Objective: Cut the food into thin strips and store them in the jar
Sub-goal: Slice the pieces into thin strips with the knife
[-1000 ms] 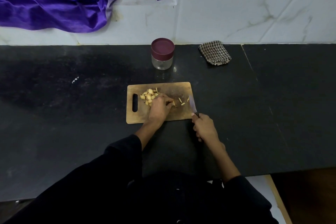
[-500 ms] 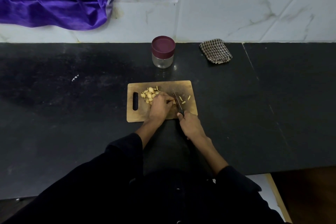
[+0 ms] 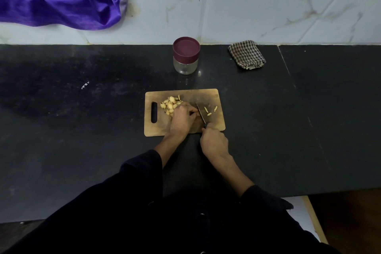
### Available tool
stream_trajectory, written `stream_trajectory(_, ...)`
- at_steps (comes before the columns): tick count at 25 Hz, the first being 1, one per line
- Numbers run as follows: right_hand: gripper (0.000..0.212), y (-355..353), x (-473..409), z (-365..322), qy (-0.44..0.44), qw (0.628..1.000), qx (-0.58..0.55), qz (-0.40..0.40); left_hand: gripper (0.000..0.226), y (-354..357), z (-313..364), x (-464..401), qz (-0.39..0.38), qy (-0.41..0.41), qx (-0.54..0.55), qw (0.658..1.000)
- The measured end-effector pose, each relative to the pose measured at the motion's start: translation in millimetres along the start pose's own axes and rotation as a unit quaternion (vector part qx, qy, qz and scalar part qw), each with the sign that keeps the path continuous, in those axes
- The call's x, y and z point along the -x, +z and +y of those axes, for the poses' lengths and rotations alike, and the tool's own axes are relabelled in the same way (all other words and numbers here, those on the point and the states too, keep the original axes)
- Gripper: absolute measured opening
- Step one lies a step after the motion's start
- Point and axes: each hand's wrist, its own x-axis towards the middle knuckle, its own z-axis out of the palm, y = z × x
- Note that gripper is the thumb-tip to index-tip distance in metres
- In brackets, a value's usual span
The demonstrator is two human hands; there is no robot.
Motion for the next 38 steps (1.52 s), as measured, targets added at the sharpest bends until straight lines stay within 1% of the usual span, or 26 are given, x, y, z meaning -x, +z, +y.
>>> stream_trajectory(4, 0.022, 3.4, 1.3, -8.9, 0.020, 1.000, 0.017, -0.006, 0.016, -0.4, -0.6, 0.0, 0.002, 0.002, -0.002, 1.000)
stream_trajectory(9, 0.025, 1.8, 1.1, -1.0, 0.032, 0.999, -0.028, -0.026, 0.015, -0.9, 0.9, 1.4, 0.003, 0.002, 0.000, 1.000)
stream_trajectory(14, 0.030, -4.1, 4.9, 10.9, 0.045, 0.998, -0.050, 0.003, 0.017, -2.7, 1.8, 3.7, 0.001, 0.005, 0.000, 1.000)
stream_trajectory(18, 0.032, -8.7, 2.1, 7.2, 0.028, 0.997, -0.071, -0.011, 0.018, -1.6, 1.1, 3.8, -0.002, 0.005, -0.004, 1.000)
stream_trajectory(21, 0.029, -4.7, 2.3, 2.6, 0.012, 0.997, -0.076, -0.024, 0.017, -0.6, 3.1, 3.1, -0.004, -0.011, -0.004, 1.000)
stream_trajectory(32, 0.025, -5.7, -3.7, 1.6, 0.006, 0.999, -0.045, -0.025, 0.016, -4.2, 4.1, 1.8, 0.000, -0.012, 0.001, 1.000)
stream_trajectory(35, 0.025, -7.0, -4.5, 1.0, 0.009, 0.998, -0.053, -0.034, 0.016, -4.1, 3.4, 2.2, 0.002, -0.011, 0.008, 1.000)
stream_trajectory(38, 0.027, -13.3, -8.4, -2.6, 0.029, 0.996, -0.067, -0.060, 0.016, -3.4, 1.9, 1.4, 0.005, -0.008, 0.011, 1.000)
